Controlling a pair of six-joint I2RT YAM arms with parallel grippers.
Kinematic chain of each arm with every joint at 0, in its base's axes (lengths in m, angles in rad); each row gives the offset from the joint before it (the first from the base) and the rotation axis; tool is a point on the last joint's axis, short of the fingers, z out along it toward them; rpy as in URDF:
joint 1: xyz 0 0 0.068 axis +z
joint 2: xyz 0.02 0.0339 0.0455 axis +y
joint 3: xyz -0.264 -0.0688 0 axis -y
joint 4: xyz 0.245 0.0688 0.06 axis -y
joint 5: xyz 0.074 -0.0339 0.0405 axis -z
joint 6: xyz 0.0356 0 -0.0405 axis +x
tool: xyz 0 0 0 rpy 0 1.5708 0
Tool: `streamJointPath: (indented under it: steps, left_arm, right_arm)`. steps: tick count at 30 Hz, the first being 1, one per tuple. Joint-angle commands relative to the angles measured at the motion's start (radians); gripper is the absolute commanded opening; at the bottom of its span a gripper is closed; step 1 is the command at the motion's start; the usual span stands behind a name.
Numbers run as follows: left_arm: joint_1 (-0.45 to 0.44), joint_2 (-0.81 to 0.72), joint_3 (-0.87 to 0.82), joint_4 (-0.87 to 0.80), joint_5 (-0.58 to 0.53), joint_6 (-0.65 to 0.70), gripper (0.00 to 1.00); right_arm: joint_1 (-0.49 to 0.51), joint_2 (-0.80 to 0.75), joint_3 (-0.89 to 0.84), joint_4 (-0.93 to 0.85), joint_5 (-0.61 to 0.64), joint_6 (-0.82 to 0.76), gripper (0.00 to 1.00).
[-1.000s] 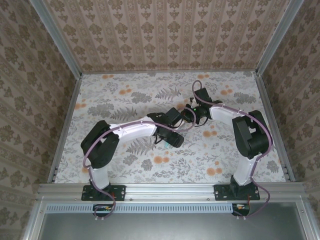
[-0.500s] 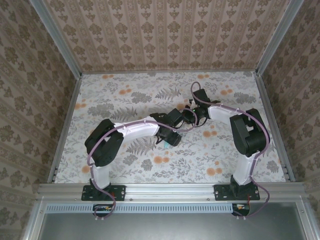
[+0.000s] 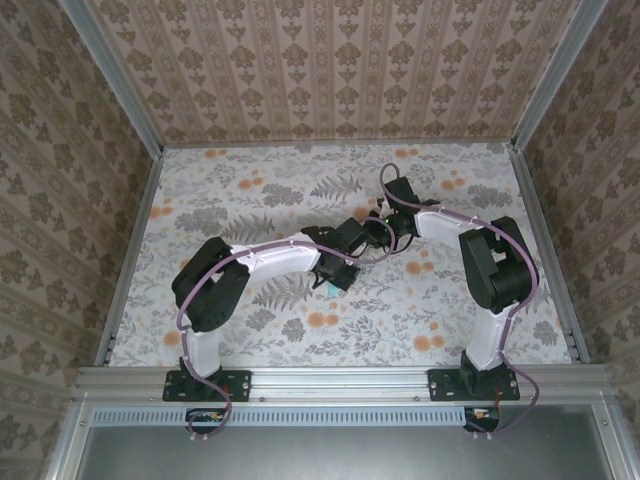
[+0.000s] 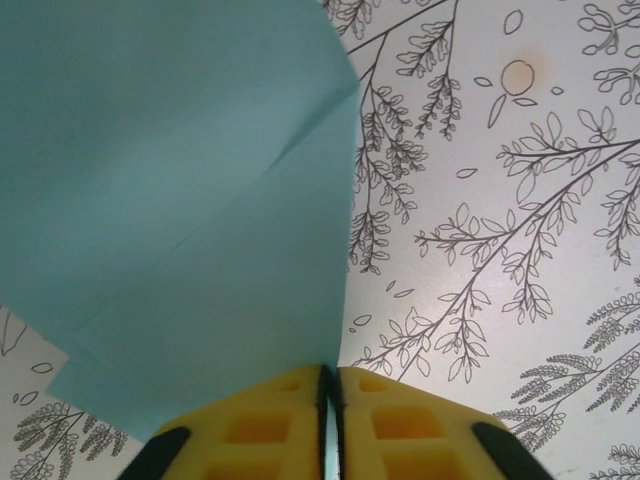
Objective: Fold a paper plane with a square sheet of paper (fold left side to right side)
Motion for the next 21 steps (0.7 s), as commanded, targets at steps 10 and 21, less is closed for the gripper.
streamJointPath:
  steps: [10,21]
  left_arm:
    - [0.103,-0.087,-0.064,0.124,0.31,-0.079,0.01]
    - [0.183,-0.076,-0.138,0.338,0.552,-0.251,0.0]
  right_arm:
    - [-0.049,-0.181,0.014,-0.1,0.149,-0.184,0.43]
    - [-0.077,-0.392,-0.302,0.134,0.113,-0.203,0.6]
